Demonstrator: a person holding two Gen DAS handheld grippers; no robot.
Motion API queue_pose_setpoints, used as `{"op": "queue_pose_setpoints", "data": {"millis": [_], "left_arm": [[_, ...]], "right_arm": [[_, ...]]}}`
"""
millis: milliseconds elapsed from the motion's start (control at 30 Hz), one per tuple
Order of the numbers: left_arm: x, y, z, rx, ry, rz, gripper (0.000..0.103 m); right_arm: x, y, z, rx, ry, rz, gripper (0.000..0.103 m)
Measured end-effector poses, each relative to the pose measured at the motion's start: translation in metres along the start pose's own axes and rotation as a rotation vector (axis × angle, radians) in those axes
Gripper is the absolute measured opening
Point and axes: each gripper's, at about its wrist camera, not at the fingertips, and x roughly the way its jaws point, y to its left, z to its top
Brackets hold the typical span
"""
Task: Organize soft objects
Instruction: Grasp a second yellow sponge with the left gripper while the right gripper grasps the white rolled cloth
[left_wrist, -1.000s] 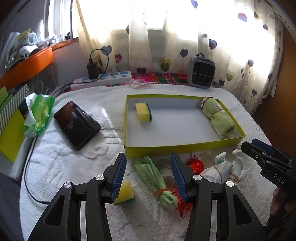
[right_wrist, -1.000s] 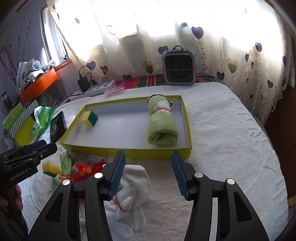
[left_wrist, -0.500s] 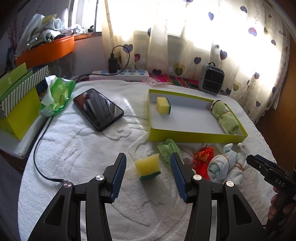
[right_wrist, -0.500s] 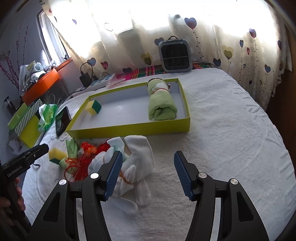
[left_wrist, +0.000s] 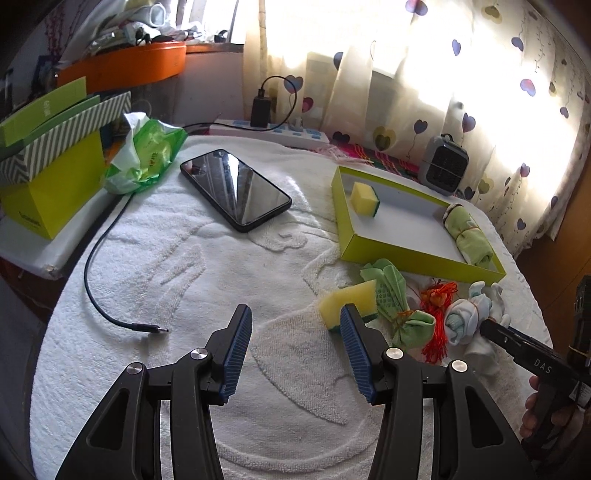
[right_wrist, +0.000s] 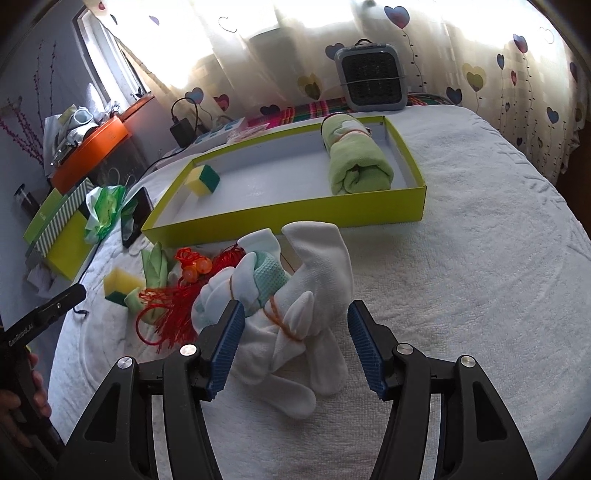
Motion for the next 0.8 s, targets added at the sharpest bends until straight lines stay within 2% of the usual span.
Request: {"op": "queue_pose_setpoints", "data": {"millis": [233,367,600,800], "left_arm": [[0.009,0.0,-0.003,-0.007,0.031,-0.068,0.049],[0.015,-0.004,-0.005,-0.001,0.049,-0.077,0.049],[0.018,-0.009,-0.006,0.007,0.059,-0.098,0.049],[0.019,-0.013,-0.005,0.012,0.063,-0.106,0.05]], "right_arm": [[0.003,-0.002,0.0,0.01,0.006,0.004,0.06],[0.003,-0.002,-0.001,0.011,0.006,0.006,0.06],[-0.003,-0.003,-0.003,0.012,-0.011,0.022,0.046],[-0.015,-0.006,-0.001,0.008,-0.042,0.006,0.043]]}}
